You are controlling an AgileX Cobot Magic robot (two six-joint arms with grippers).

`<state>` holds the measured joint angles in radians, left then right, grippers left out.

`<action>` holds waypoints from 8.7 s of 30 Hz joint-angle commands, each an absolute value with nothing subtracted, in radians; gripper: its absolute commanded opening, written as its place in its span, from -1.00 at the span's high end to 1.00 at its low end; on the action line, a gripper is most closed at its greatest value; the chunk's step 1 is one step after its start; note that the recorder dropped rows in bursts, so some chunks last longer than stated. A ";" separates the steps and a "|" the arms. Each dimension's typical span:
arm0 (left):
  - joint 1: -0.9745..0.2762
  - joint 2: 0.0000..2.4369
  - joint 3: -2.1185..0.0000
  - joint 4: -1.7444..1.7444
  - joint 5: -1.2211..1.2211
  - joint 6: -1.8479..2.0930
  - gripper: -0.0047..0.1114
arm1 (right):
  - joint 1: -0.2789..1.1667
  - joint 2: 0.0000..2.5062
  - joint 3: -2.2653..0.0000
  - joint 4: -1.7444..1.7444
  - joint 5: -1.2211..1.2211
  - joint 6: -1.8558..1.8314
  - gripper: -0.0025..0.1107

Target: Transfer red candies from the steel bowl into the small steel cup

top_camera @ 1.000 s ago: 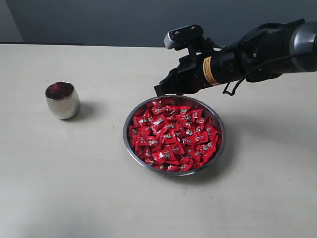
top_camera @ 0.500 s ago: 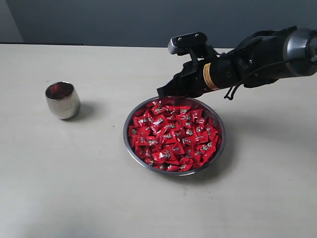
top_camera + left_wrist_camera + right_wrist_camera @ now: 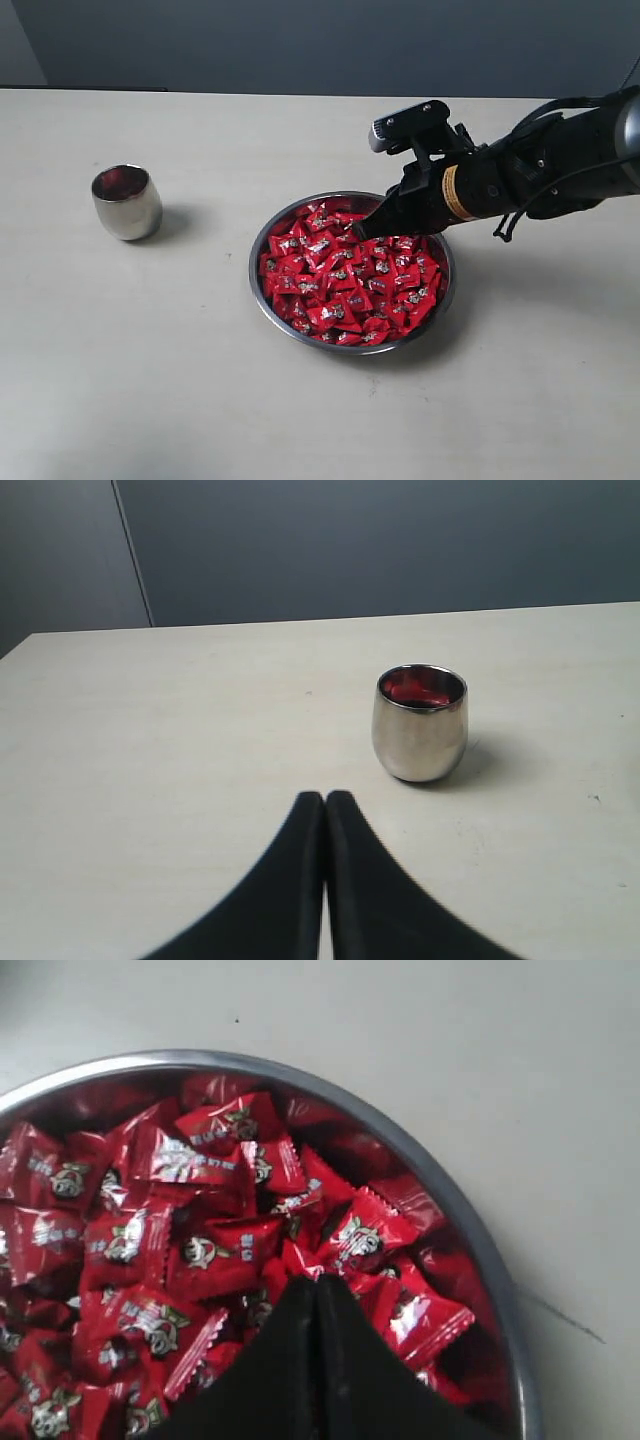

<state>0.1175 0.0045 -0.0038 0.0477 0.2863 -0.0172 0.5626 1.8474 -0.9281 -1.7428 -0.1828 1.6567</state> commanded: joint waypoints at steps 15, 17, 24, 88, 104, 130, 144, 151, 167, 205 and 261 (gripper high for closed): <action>0.118 0.000 0.000 0.045 0.285 -0.020 0.91 | 0.560 1.852 -0.974 -1.744 -0.141 1.606 0.59; 0.118 0.000 0.000 0.045 0.285 -0.020 0.91 | 0.560 1.862 -0.974 -1.744 -0.132 1.609 0.30; 0.118 0.000 0.000 0.045 0.285 -0.020 0.91 | 0.560 1.911 -0.974 -1.741 -0.072 1.631 0.33; 0.118 0.000 0.000 0.045 0.285 -0.020 0.91 | 0.560 2.069 -1.025 -1.729 -0.280 1.754 0.41; 0.118 0.000 0.000 0.045 0.285 -0.020 0.91 | 0.560 2.067 -1.035 -1.729 -0.265 1.754 0.52; 0.118 0.000 0.000 0.045 0.285 -0.020 0.91 | 0.560 1.921 -1.035 -1.731 -0.190 1.754 0.97; 0.118 0.000 0.000 0.045 0.285 -0.020 0.91 | 0.560 1.789 -1.035 -1.727 -0.180 1.772 0.97; 0.118 0.000 0.000 0.045 0.285 -0.020 0.91 | 0.560 1.739 -1.068 -1.723 -0.182 1.772 0.97; 0.118 0.000 0.000 0.045 0.285 -0.020 0.91 | 0.588 1.989 -1.435 -1.723 -0.358 1.809 0.97; 0.118 0.000 0.000 0.045 0.285 -0.020 0.91 | 0.870 2.485 -2.046 -1.744 -0.441 2.038 0.97; 0.118 0.000 0.000 0.045 0.285 -0.020 0.91 | 0.820 2.408 -2.048 -1.744 -0.443 1.991 0.97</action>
<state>0.1175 0.0045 -0.0038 0.0477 0.2863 -0.0172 0.8383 2.4301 -2.0445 -1.7447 -0.4237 2.0251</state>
